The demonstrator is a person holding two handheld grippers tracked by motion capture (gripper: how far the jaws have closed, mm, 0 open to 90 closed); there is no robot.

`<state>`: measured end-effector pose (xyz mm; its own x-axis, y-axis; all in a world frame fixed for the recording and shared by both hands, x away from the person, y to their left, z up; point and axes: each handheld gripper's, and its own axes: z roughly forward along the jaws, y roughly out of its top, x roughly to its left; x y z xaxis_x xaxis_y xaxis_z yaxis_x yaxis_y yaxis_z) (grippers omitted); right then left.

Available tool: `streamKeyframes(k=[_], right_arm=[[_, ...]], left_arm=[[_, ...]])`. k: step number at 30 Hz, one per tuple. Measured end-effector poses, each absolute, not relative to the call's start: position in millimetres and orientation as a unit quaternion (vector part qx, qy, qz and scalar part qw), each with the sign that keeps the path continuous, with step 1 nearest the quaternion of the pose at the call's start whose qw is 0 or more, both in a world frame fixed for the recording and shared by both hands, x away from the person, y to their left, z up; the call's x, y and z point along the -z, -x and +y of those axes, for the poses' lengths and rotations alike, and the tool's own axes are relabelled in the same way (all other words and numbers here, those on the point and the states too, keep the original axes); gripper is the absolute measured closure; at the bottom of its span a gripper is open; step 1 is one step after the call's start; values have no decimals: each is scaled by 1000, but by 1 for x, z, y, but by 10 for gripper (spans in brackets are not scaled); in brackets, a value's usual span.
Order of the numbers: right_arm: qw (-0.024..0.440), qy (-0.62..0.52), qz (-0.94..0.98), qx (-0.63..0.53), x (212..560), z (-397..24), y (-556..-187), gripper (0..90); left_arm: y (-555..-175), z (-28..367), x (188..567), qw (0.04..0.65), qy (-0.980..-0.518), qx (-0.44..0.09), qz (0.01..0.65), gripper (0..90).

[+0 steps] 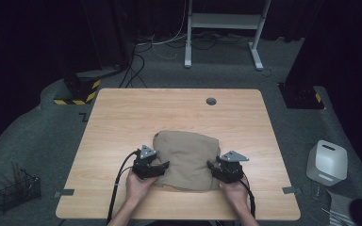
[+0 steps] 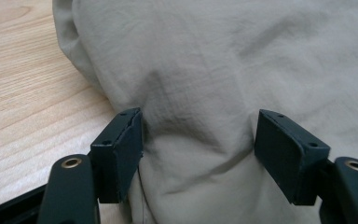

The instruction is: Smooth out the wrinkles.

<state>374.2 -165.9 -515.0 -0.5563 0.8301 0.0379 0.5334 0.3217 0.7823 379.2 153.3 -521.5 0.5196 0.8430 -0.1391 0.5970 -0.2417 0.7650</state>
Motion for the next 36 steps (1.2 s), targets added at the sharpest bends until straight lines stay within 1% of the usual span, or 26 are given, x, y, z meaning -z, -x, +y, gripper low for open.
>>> streamKeyframes(k=[3, 9, 11, 14, 17, 20, 22, 24, 30, 36], right_arm=[[181, -442, 786, -391, 516, -165, -384, 515], [190, -449, 783, -386, 516, -163, -400, 514], [184, -457, 782, -382, 516, -163, -405, 515], [186, -458, 783, -377, 516, -162, -413, 517], [177, -464, 780, -381, 516, -162, -422, 516], [175, -465, 779, -383, 517, -162, -428, 513], [173, -466, 778, -383, 516, -162, -431, 507], [172, -467, 777, -386, 515, -162, -432, 502], [171, -468, 770, -399, 508, -166, -432, 478], [180, -461, 766, -410, 498, -168, -431, 469]], left_arm=[[-385, 152, 519, 396, -773, -153, 471, 324], [-395, 150, 522, 405, -763, -155, 480, 325], [-400, 150, 522, 402, -763, -154, 482, 325], [-408, 149, 520, 395, -766, -159, 481, 325], [-413, 151, 524, 409, -756, -157, 487, 327], [-418, 151, 523, 406, -757, -156, 487, 326], [-422, 152, 519, 402, -760, -155, 487, 324], [-423, 155, 517, 412, -752, -154, 491, 327], [-420, 161, 512, 418, -749, -149, 492, 327], [-416, 167, 504, 436, -738, -152, 492, 327]])
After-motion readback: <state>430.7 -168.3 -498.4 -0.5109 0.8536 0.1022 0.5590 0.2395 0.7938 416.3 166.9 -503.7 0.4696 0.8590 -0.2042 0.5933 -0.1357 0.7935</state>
